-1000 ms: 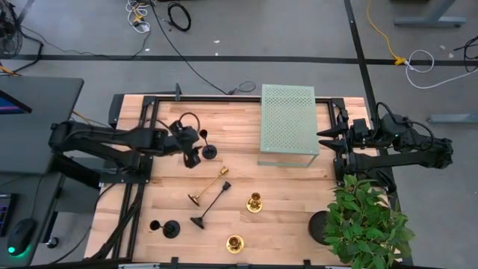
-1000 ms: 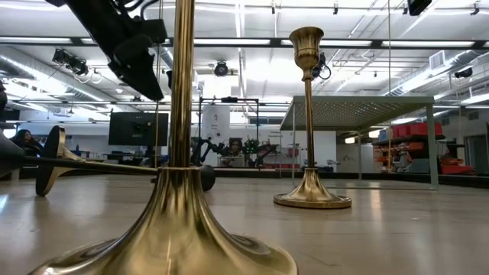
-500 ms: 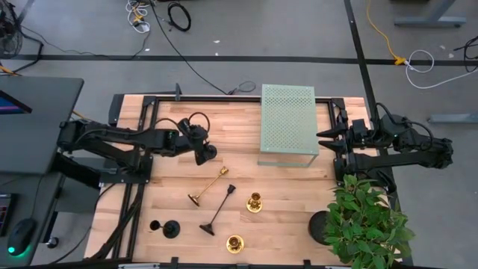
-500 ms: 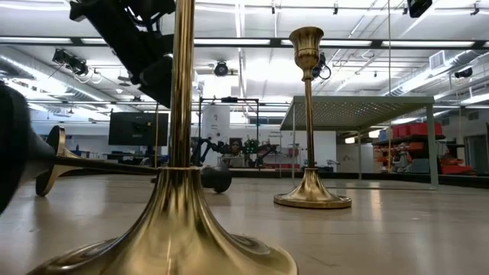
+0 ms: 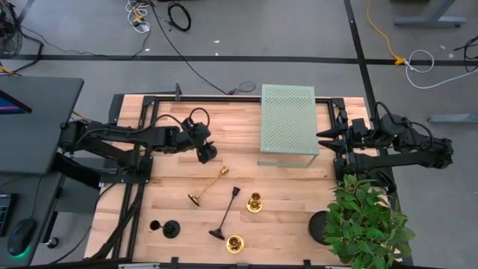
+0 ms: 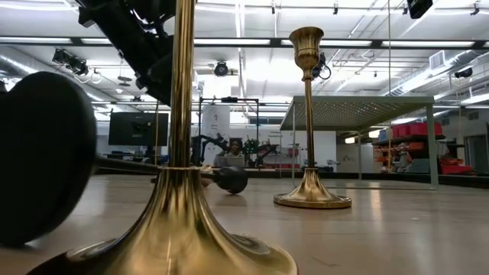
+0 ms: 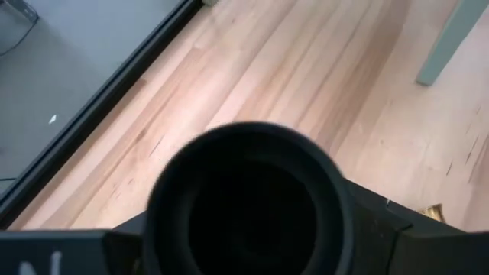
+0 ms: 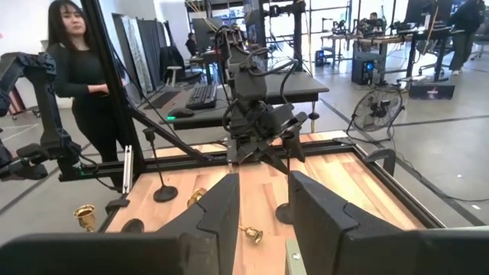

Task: Pick & Place candle stick holders
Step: Put the top black candle holder on the shelf

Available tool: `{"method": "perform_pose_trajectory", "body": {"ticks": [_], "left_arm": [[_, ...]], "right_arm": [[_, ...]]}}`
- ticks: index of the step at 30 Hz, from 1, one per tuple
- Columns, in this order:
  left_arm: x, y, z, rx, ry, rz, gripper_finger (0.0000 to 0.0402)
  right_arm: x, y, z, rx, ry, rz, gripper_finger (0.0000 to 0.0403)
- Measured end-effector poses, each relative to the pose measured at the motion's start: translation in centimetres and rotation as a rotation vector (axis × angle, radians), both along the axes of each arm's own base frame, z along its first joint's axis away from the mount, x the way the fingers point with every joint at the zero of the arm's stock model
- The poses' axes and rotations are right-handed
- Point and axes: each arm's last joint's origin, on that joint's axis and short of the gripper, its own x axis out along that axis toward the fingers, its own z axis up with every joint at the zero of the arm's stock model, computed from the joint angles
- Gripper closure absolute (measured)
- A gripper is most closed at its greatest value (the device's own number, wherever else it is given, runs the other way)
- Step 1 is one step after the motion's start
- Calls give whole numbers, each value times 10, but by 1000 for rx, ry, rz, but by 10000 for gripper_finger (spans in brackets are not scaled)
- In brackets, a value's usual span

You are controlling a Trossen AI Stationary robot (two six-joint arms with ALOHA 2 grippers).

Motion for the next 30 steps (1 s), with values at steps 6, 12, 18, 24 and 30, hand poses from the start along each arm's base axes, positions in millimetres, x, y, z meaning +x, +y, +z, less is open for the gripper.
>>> {"method": "perform_pose_trajectory", "body": {"ticks": [6, 12, 18, 24, 30], "left_arm": [[0, 0, -1, -13, 3, -13, 232], [0, 0, -1, -18, 3, -18, 321], [0, 0, -1, -18, 0, -17, 385], [3, 0, 3, -38, -32, -38, 386], [13, 1, 36, -1, -95, -73, 386]], "right_arm": [[0, 0, 0, 0, 0, 0, 289], [0, 0, 0, -2, -1, -1, 289], [0, 0, 0, 1, -1, -1, 289], [0, 0, 0, 3, 2, -1, 289], [7, 0, -3, 4, 35, -2, 289]]}}
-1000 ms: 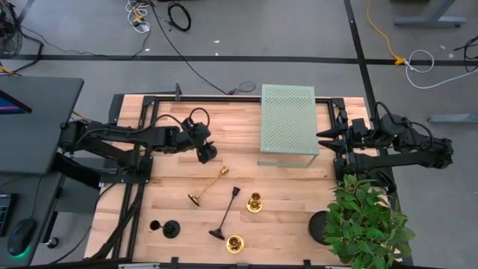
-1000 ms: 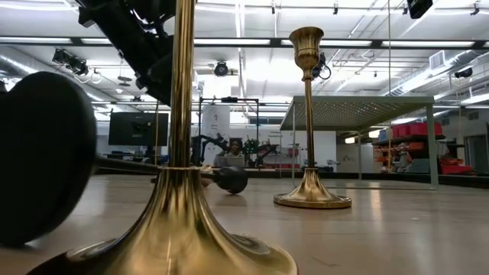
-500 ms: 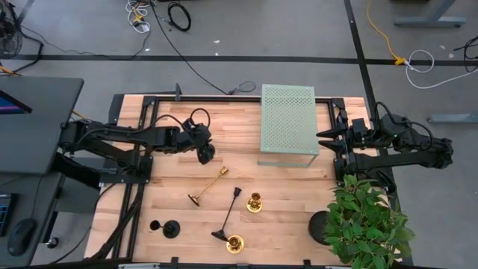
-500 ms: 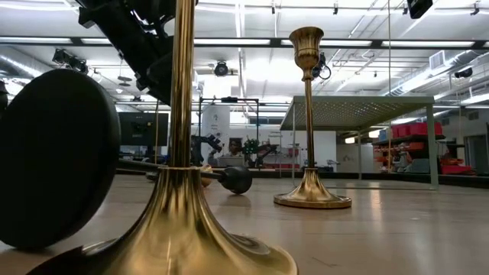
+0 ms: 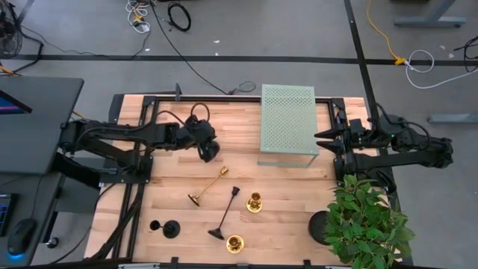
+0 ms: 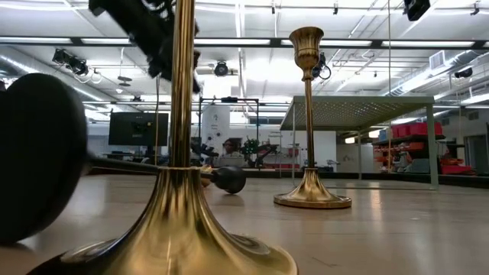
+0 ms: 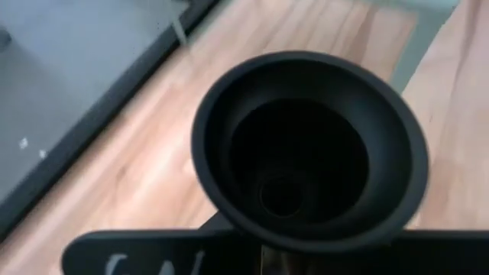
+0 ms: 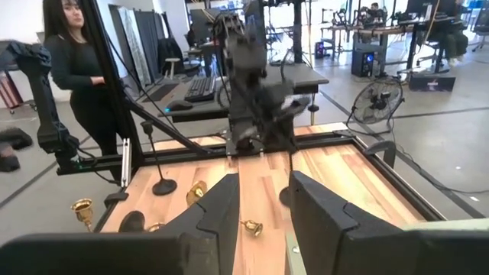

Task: Pick & Place candle stick holders
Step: Put the top black candle holder on the shelf

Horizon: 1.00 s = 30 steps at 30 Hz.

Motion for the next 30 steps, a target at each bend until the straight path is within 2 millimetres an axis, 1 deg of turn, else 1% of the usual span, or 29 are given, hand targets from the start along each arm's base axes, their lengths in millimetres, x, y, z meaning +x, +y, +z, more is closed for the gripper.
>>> {"method": "perform_pose_trajectory", "body": {"ticks": [2, 5, 9, 13, 16, 18, 22, 30], "left_arm": [[4, 2, 17, 20, -41, -12, 386], [9, 6, 44, 2, -118, -54, 386], [12, 14, 82, -43, -233, -159, 386], [13, 21, 111, -32, -293, -207, 386], [18, 27, 130, -17, -335, -245, 386], [25, 31, 136, -21, -330, -263, 386], [47, 41, 143, -26, -316, -293, 386], [103, 56, 147, -45, -312, -411, 386]], "right_arm": [[3, 0, -1, 0, 13, 0, 289], [8, -1, -2, -4, 34, -18, 289], [17, -3, -6, -18, 72, -109, 289], [26, -7, -7, -36, 90, -238, 289], [35, -8, -5, -79, 74, -263, 289], [43, -8, -3, -100, 51, -257, 289], [59, -8, -1, -129, 17, -277, 289], [85, -13, 0, -199, -21, -355, 289]]}}
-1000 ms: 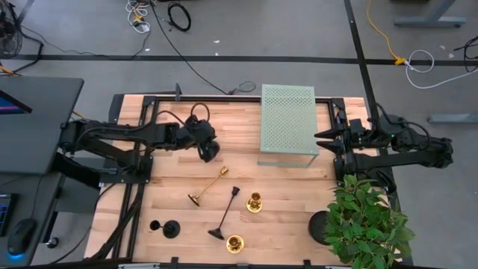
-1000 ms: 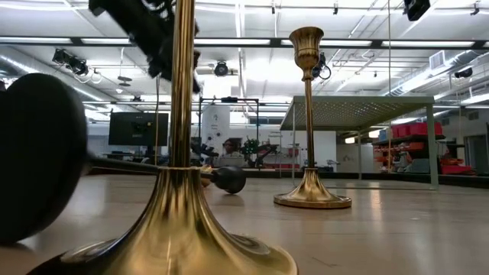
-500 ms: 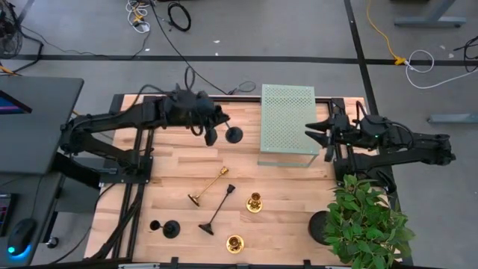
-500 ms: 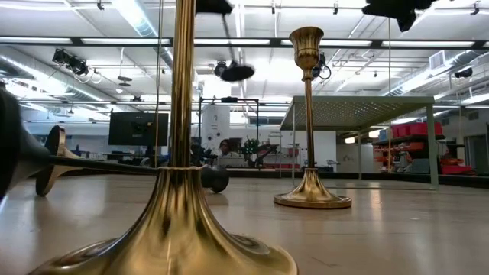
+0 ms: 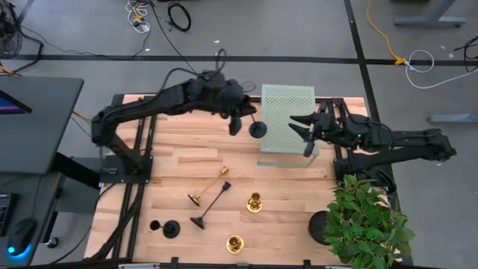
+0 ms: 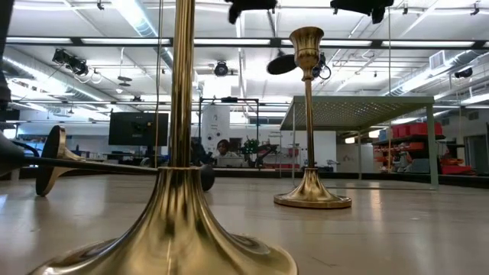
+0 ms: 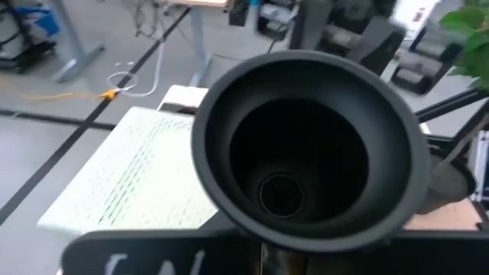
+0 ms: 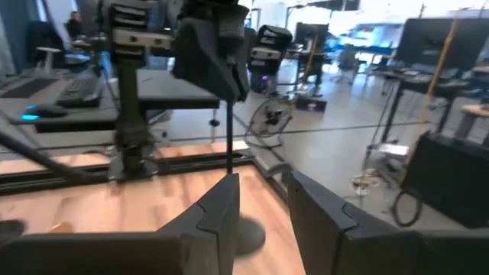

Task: Pick & Place candle stick holders
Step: Put the top black candle holder on the shelf

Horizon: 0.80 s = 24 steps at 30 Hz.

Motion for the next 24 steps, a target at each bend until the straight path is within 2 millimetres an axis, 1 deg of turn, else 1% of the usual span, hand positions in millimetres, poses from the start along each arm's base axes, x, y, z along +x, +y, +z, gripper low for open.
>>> {"method": "perform_pose_trajectory", "body": {"ticks": [5, 8, 11, 14, 17, 24], "left_arm": [[29, 2, -3, 2, 16, -54, 386], [38, 2, -1, 5, 5, -80, 386], [44, 3, -2, 10, 8, -85, 385], [48, 5, -7, 13, 31, -89, 386], [48, 5, -7, 13, 33, -89, 386], [48, 5, -6, 21, 28, -89, 386]], "right_arm": [[13, -8, -6, -1, 18, -58, 289], [21, -13, -11, 7, 37, -78, 289], [30, -16, -16, 22, 53, -55, 289], [39, -18, -22, 32, 67, -28, 289], [47, -19, -25, 36, 63, 8, 289], [54, -19, -27, 37, 51, 24, 289]]}}
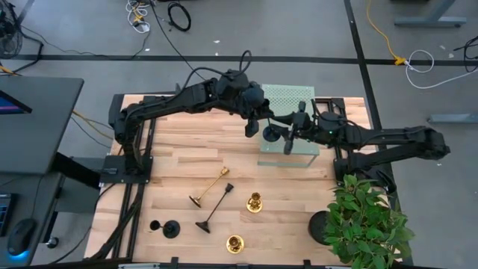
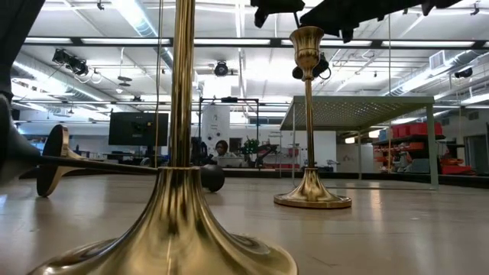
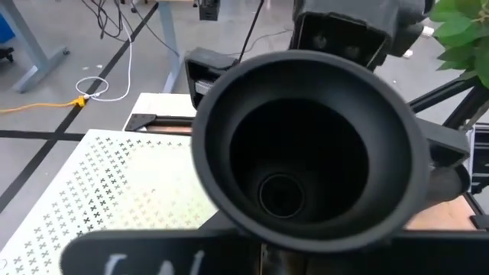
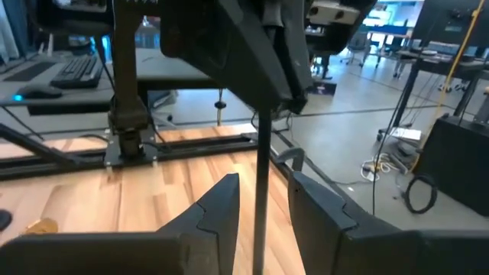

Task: Pick & Place candle stick holders
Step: Put the top black candle holder on the shelf

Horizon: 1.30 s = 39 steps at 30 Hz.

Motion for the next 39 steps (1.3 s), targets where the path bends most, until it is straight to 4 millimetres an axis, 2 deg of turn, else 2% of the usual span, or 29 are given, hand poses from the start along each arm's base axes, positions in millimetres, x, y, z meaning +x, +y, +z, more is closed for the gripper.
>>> {"method": "perform_pose_trajectory", "body": {"ticks": [13, 18, 24, 31, 39], "left_arm": [[0, 0, 0, 4, -3, -3, 386], [0, 0, 0, 3, -3, -3, 377], [0, 0, 0, 2, -3, -4, 386], [0, 0, 1, 1, -5, -3, 360], [0, 0, 1, 3, -6, 1, 372]], "right_arm": [[11, -6, -1, -12, -57, -17, 298], [11, -6, 0, -5, -64, 29, 336], [11, -6, 0, -6, -64, 48, 392], [11, -6, 0, -5, -64, 48, 397], [11, -9, 0, -5, -64, 36, 401]]}}
